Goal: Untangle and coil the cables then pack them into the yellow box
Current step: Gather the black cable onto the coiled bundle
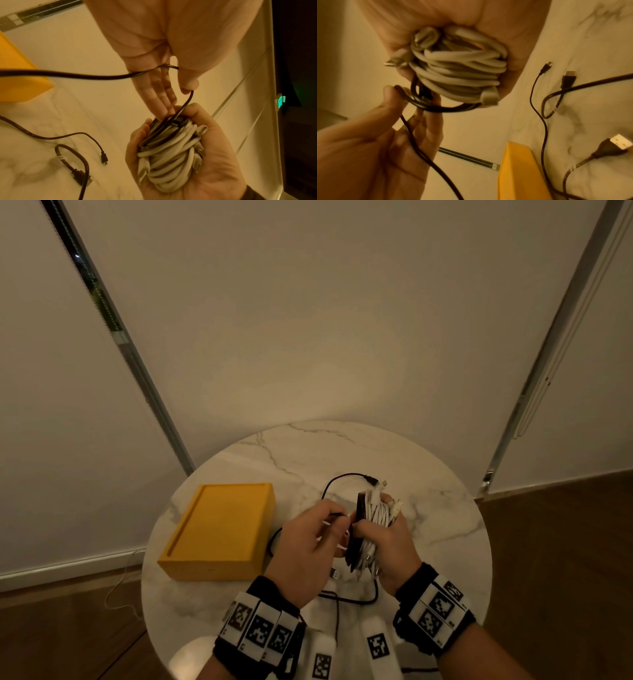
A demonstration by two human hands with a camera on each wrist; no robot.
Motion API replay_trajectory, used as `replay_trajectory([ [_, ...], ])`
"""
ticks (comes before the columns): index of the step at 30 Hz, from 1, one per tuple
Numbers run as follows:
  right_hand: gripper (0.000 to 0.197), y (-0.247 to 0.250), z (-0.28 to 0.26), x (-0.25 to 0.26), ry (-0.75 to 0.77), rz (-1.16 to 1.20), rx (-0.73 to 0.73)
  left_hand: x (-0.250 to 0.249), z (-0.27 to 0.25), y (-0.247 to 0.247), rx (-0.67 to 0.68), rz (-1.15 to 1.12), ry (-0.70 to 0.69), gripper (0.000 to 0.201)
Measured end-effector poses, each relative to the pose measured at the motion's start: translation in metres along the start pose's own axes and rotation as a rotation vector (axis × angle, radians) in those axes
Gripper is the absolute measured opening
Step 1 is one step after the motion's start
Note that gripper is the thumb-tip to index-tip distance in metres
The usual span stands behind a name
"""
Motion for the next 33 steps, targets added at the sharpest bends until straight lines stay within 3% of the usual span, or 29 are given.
replay_trajectory([
  [4, 0.040, -0.001, 0.001, -0.007, -0.041, 0.095, -0.003, -0.005, 0.003, 0.006, -0.048, -0.032, 0.037, 0.011],
  [8, 0.080, -0.008, -0.005, -0.012, -0.133, 0.160, 0.062, -0.012, 0.003, 0.007, -0.058, -0.031, 0.043, 0.010],
  [10, 0.090, -0.013, -0.009, -0.008, -0.144, 0.216, 0.124, -0.010, 0.003, 0.006, -0.040, -0.060, 0.097, 0.008],
  [15, 0.084, -0.036, -0.023, -0.004, -0.172, 0.174, 0.367, -0.002, 0.007, 0.008, -0.015, -0.176, 0.214, 0.015],
  [24, 0.073, -0.038, -0.028, 0.003, -0.109, 0.088, 0.326, -0.010, 0.016, 0.022, -0.095, -0.054, -0.017, 0.024],
  [33, 0.049, -0.041, -0.037, -0.004, -0.276, 0.192, 0.375, -0.021, 0.018, 0.030, -0.193, 0.050, -0.253, 0.021],
])
Point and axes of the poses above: each hand's wrist, its own z-axis towards the middle knuckle, its own y-axis out of the back of the hand, x = y × z, the point moved 9 cm from there along z, towards the middle knuckle, and after that the axes turned 13 degrees about -x, right-handed, at the moved point
